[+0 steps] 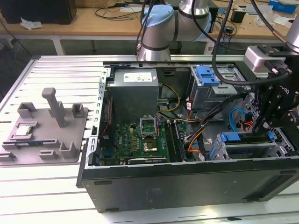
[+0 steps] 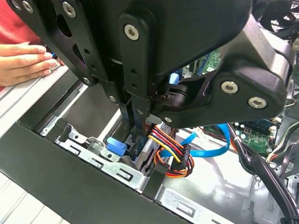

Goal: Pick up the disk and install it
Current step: 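Insert the first disk wire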

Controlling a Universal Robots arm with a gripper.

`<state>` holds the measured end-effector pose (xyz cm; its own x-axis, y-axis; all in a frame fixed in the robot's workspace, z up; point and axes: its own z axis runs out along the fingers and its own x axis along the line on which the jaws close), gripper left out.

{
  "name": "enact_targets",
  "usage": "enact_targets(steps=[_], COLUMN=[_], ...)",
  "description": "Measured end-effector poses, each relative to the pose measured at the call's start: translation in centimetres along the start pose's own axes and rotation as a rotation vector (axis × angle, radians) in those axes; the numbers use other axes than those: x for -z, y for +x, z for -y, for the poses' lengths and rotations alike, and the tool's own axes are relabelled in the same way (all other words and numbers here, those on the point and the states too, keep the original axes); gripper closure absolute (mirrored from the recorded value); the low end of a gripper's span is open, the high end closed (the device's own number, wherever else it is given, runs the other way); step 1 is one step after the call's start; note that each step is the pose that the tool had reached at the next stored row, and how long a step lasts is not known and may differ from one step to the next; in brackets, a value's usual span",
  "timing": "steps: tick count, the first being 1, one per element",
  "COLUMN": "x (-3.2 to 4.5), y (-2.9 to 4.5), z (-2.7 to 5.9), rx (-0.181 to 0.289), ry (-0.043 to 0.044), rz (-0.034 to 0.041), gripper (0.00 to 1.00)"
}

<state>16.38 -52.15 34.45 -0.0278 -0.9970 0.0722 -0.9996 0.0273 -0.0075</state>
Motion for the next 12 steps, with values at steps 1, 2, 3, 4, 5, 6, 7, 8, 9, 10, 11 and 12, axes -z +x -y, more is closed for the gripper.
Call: enact_targets(steps=[1,2,3,4,5,6,7,8,9,10,11,12], x=[-0.02,-0.04,-0.05,-0.08,-0.12,-0.16,-0.18,-0.19,-0.24,-0.28,-0.30,-0.31], y=[0.00,0.00,0.00,0.00,0.02,0.04,0.06,0.06,0.06,0.06,0.06,0.06], z=[0.01,0.03,0.03,0.05,0.05,0.06,0.06,0.06,0.06,0.06,0.06,0.06], rx=[0.000,0.000,0.000,0.000,0.000,0.000,0.000,0.000,0.000,0.000,0.000,0.000], ry=[0.0000,0.0000,0.0000,-0.0001,0.0000,0.0000,0.0000,0.0000,0.0000,0.0000,0.0000,0.0000], rz=[0.0000,0.0001,0.0000,0.0000,0.0002,0.0002,0.0000,-0.0002,-0.0002,-0.0001,-0.0002,-0.0002], gripper=[0.84,0.84,0.84,0.84,0.84,0.84,0.84,0.84,0.84,0.84,0.84,0.84])
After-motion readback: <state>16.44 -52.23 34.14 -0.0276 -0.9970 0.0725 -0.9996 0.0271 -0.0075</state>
